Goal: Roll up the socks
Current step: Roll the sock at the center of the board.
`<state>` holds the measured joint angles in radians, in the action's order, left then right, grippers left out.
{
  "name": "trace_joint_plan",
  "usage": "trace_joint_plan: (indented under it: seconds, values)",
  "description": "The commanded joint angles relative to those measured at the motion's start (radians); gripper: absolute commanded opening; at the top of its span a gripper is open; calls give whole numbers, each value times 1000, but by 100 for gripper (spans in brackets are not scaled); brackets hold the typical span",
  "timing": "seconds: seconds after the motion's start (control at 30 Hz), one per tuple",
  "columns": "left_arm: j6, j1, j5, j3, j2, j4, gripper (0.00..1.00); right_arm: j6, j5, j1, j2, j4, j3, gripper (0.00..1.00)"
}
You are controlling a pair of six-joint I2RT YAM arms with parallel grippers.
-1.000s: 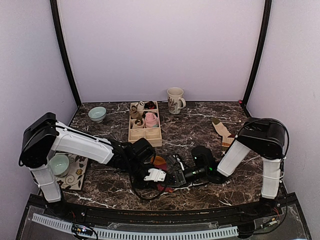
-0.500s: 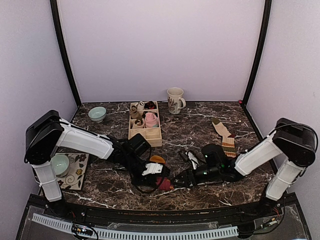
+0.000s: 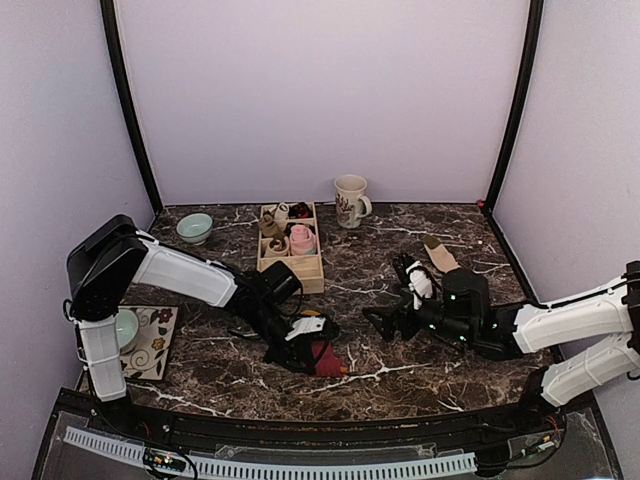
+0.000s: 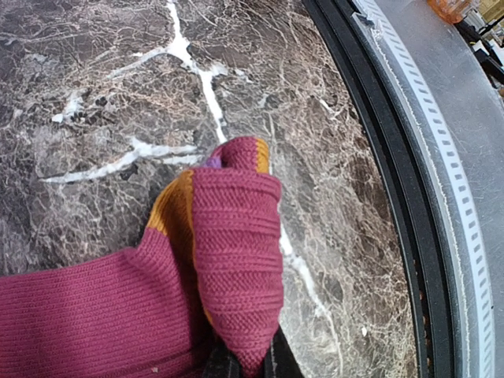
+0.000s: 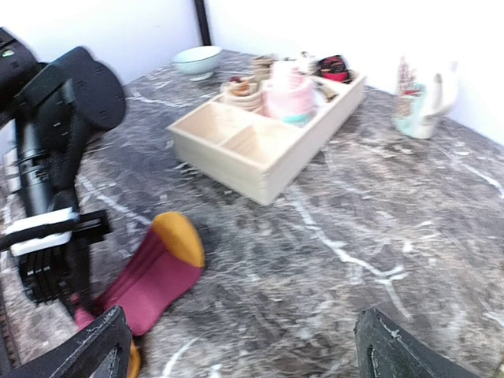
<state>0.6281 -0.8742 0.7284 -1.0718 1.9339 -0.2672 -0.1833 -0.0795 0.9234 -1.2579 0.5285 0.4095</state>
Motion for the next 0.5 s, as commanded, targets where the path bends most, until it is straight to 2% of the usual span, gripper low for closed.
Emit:
trace_joint_plan:
  seconds: [0.0,0.17,0.27,0.37,0.47]
  values:
    - [1,-4,-29,9,62,-136,0,19,-156,-3,4,2,33,100]
    - [-2,-3,-30,-3,78,-149,0,122,99,-21,-38,-75,58,100]
    - [-8,-3,-30,-10,91,-150,0,161,165,-19,-59,-115,49,100]
    - [-14,-2,-38,-13,93,-152,0,179,77,-20,-85,-227,86,100]
    - [-12,-2,-37,-20,93,-161,0,169,-53,-21,77,-151,45,100]
